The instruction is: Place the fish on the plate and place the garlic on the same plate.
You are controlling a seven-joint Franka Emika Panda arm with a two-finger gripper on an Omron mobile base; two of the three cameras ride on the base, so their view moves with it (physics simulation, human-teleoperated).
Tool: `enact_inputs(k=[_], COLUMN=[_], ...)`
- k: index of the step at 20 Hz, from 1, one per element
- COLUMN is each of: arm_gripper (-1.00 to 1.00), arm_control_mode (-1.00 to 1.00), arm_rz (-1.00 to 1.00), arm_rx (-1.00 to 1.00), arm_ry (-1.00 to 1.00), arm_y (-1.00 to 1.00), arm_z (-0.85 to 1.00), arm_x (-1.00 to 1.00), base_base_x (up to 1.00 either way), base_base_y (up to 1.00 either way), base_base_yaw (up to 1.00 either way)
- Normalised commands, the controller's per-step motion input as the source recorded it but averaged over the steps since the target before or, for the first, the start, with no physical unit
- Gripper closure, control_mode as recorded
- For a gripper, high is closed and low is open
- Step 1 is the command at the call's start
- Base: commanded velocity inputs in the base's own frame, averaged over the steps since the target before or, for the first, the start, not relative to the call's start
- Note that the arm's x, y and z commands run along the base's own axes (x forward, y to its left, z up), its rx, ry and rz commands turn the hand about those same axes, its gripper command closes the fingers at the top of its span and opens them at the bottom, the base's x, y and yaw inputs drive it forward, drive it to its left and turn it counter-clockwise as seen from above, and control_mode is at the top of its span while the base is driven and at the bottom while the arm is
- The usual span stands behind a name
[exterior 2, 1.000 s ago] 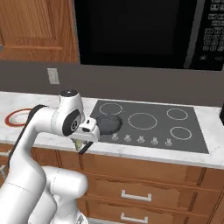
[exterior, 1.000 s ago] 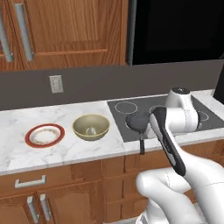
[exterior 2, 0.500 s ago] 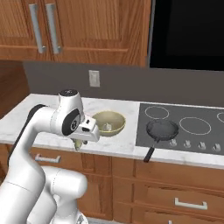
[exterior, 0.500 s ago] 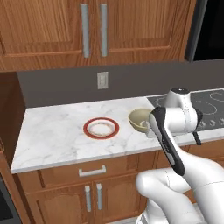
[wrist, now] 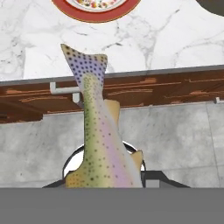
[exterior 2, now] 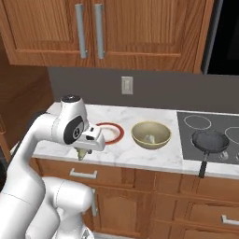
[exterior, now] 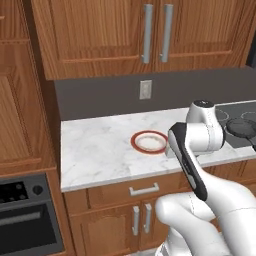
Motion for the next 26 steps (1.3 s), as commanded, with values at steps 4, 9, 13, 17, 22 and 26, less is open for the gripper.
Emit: enact_inputs(k=[4, 9, 13, 17, 22, 26], arm_gripper=[1.00, 1.00, 1.00, 1.00, 1.00, 1.00], arm_control_mode=[1.00, 1.00, 1.00, 1.00, 1.00, 1.00], arm_rz=[0.00, 0.00, 0.00, 0.00, 0.00, 0.00], arm_rx=[0.00, 0.00, 0.00, 0.00, 0.00, 0.00], arm_ry=[0.00, 0.00, 0.00, 0.00, 0.00, 0.00], arm_y=[0.00, 0.00, 0.00, 0.00, 0.00, 0.00], arm_z=[0.00, 0.00, 0.00, 0.00, 0.00, 0.00], arm_x=[0.00, 0.00, 0.00, 0.00, 0.00, 0.00], base_base_x=[0.36, 0.32, 0.19, 0.10, 0.22, 0.25], base_base_y=[0.01, -0.13, -0.48, -0.58, -0.27, 0.04], base_base_yaw=[-0.11, -0.05, 0.00, 0.02, 0.04, 0.09])
